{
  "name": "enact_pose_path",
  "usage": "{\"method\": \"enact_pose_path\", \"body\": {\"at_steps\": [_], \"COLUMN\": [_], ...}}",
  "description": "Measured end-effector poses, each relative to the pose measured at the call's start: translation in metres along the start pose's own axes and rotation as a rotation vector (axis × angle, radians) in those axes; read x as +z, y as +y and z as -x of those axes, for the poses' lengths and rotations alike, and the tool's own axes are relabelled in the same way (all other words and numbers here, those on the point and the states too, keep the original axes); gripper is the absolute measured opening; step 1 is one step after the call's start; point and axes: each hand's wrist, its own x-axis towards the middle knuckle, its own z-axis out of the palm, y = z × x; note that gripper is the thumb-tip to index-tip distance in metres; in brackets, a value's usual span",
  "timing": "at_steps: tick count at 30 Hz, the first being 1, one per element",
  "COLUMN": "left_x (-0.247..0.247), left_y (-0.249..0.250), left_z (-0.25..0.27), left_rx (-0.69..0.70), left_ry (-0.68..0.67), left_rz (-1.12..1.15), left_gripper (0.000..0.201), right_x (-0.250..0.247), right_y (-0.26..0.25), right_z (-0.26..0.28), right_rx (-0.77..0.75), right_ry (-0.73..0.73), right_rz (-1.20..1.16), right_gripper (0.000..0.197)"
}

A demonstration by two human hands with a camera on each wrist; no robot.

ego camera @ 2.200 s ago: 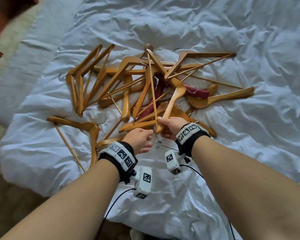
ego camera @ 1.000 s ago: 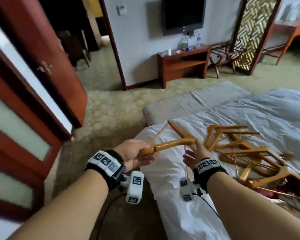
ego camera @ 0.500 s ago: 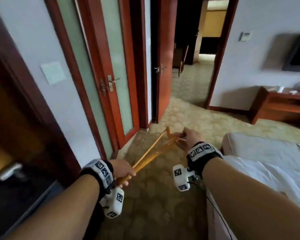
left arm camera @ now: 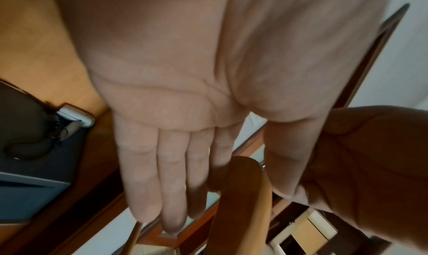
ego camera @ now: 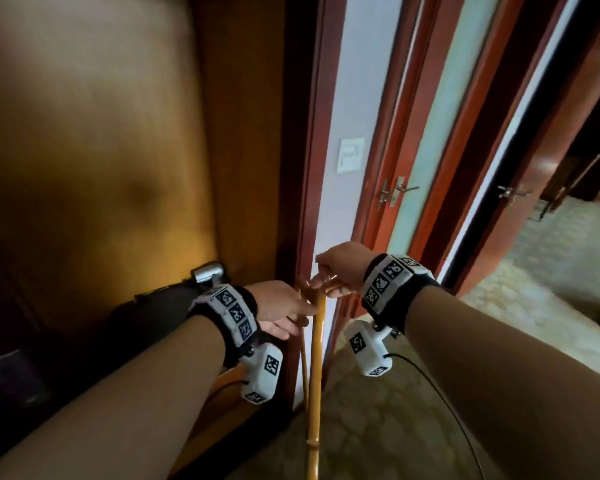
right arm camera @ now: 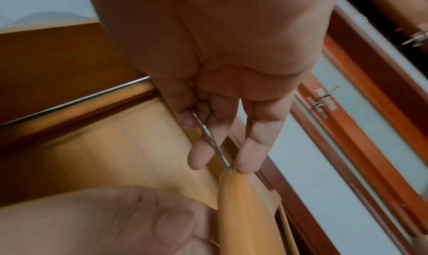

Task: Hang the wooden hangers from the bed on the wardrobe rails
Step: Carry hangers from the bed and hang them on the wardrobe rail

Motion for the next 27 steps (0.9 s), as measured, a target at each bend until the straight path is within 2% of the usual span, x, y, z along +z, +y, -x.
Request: {"method": "enact_pose_path", "body": {"at_steps": [2,7,12,14,18,21,23,27], "left_x": [-0.020,-0.060,-0.089,-0.105,-0.134,-0.154,-0.168,-0.195], "left_y": [-0.010,-0.031,-0.036,-0.032,-0.012,0.008,0.019,0.038], "left_z": [0.009,0.030,0.036,0.034,0.036,0.044,0.051,0.064], "left_rx": [-0.011,-0.091,-0.016,0.056,0.215,0.293,0.308,0.296], "left_ry": [0.011,0.073,0.367,0.482,0.809,0.881,0.936,1.121], "left_rz": [0.029,0.186,0.309,0.420,0.599,0.621,0.553,0.411], "left_gripper": [0.049,0.054,0.036,0.044,0.080,0.104,0.099,0.071], "right_x": [0.023,0.070,0.098,0.104,0.105,0.103,0.104,0.113], "right_y": [-0.016,-0.052,-0.102,-0.123,-0.171,-0.207,-0.226,-0.269], "right_z": [-0.009,-0.037,-0.056,-0.065,-0.080,-0.091,-0.096,-0.107], "right_rx": [-0.030,-0.182,-0.299,-0.397,-0.480,-0.572,-0.621,-0.696], "right_ry": [-0.099,-0.188,-0.271,-0.321,-0.356,-0.363,-0.372,-0.374], "right_rz": [0.116,0.274,0.272,0.322,0.273,0.270,0.244,0.233], "right_gripper": [0.024,0.024,0.014,0.026,0.026,0.028,0.032,0.033]}}
